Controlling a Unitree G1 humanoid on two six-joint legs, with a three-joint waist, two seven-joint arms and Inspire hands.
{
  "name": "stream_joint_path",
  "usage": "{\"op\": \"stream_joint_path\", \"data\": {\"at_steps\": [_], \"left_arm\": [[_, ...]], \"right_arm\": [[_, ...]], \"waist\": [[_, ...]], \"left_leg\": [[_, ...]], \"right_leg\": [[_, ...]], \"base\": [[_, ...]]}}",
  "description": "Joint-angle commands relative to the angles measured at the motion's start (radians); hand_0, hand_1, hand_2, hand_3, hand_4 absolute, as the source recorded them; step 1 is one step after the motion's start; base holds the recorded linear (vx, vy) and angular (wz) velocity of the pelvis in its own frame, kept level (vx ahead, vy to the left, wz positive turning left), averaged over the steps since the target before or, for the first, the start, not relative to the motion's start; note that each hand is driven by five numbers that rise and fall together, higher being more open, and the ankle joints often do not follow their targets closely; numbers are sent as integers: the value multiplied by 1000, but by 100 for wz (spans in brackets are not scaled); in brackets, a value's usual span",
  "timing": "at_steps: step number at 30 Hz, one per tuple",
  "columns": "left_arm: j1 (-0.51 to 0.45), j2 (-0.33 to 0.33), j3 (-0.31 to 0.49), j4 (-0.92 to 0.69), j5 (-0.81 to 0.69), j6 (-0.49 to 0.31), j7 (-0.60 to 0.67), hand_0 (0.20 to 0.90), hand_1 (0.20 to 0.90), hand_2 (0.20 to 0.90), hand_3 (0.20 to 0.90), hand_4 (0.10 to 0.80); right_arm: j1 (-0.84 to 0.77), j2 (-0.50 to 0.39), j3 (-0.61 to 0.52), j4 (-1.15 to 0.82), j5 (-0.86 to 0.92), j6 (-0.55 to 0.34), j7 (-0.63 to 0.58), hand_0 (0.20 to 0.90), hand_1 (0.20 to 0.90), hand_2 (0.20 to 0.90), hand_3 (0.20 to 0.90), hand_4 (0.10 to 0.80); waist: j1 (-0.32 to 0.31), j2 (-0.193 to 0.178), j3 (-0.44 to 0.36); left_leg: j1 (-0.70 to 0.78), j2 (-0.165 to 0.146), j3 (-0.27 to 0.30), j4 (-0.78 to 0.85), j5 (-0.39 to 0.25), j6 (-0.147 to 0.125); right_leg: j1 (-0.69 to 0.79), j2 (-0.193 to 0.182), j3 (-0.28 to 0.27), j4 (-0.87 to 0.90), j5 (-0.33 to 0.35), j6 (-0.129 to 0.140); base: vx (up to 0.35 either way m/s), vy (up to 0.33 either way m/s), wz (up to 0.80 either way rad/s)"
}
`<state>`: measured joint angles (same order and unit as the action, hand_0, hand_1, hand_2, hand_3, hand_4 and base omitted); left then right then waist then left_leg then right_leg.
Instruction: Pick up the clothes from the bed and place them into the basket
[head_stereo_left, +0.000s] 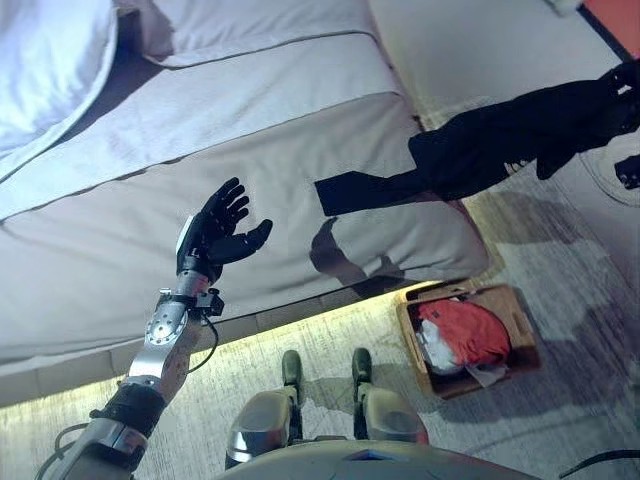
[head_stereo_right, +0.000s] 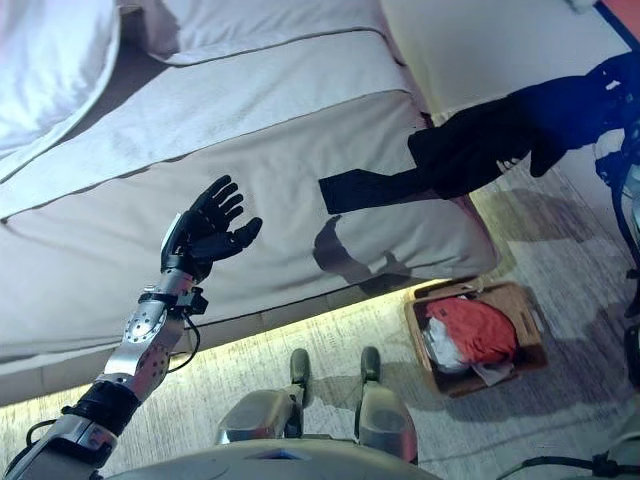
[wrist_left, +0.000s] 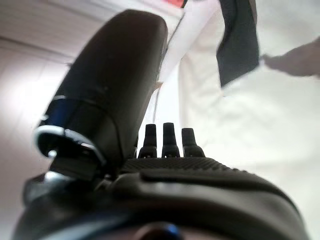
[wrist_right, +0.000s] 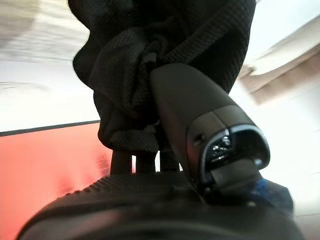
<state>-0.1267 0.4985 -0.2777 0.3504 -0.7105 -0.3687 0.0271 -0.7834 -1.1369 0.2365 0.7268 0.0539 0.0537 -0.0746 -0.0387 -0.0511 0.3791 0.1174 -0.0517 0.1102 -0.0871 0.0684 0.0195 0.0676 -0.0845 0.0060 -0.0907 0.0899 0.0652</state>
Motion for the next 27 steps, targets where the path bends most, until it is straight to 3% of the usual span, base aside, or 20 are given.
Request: {"op": "stream_joint_path", "data": {"at_steps": [1, 6, 15, 20, 27], "left_arm": [[28, -43, -15, 27, 59, -77, 15, 900, 900, 900, 900, 800], [28, -60, -5, 67, 79, -88, 7, 900, 900, 900, 900, 800], [-6, -87, -1, 114, 117, -80, 14, 900, 900, 900, 900, 800], [-25, -103, -1, 124, 136, -74, 22, 900, 900, 900, 900, 800], [-68, -123, -16, 140, 155, -38, 2, 900, 900, 900, 900, 800]], "right_arm": [[46, -146, -49, -78, -22, -49, -90, 300, 300, 300, 200, 100], [272, -169, -242, -158, -21, -55, -94, 300, 300, 300, 200, 100], [485, -136, -420, -246, -8, -52, -70, 300, 300, 300, 200, 100], [527, -84, -431, -248, -7, -66, -41, 300, 300, 300, 200, 100], [416, 77, -294, -185, 79, -4, -14, 300, 300, 300, 200, 100]], "waist": [[-34, -15, -246], [-95, -16, -264], [-170, -13, -270], [-187, -11, -268], [-176, -11, -253]], "left_leg": [[1, 54, -14, 2, -119, -13], [14, 66, 25, 0, -131, -17], [37, 84, 95, 5, -139, -24], [42, 87, 117, 12, -146, -25], [33, 88, 128, 38, -158, -24]], "right_leg": [[-46, 38, 39, 46, -18, 16], [-51, 59, 89, 46, -20, 16], [-61, 81, 145, 52, -21, 16], [-63, 83, 160, 51, -18, 20], [-76, 75, 161, 49, -8, 22]], "base": [[0, 23, -33], [2, 13, -26], [-5, 3, -31], [3, -4, -20], [-31, -26, -10]]}}
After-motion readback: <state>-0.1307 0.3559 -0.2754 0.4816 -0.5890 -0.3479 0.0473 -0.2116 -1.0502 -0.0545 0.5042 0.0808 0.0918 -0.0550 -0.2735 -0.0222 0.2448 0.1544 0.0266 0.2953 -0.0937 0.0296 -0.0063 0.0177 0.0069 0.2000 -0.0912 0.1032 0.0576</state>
